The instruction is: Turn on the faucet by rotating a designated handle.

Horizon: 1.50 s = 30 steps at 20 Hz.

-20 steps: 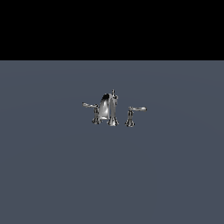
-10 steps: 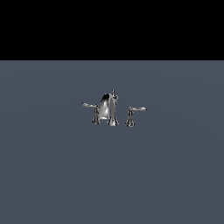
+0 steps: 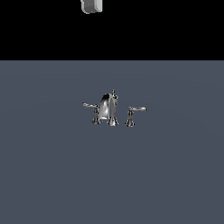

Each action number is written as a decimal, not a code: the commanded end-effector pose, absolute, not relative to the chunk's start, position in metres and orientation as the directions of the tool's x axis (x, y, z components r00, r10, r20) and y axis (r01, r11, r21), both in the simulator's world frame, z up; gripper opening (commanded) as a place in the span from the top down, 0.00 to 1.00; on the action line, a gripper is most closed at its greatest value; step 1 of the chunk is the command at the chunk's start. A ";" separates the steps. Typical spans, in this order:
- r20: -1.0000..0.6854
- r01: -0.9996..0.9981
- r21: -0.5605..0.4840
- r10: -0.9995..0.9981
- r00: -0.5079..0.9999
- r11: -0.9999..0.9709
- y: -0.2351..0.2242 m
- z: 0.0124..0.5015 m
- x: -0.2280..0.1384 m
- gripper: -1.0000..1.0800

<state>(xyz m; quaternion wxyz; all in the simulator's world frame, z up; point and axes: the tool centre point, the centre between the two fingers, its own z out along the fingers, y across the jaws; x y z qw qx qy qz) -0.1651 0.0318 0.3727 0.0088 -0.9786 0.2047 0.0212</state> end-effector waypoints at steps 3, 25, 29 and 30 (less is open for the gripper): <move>-0.042 -0.504 -0.008 -0.503 0.863 -0.864 0.034 0.347 -0.137 1.00; -0.025 -0.887 0.001 -0.887 0.461 -0.461 -0.007 0.222 -0.007 1.00; -0.019 -0.934 0.002 -0.934 0.356 -0.356 -0.026 0.197 0.015 1.00; -0.018 -0.945 0.003 -0.945 0.328 -0.328 -0.031 0.191 0.021 1.00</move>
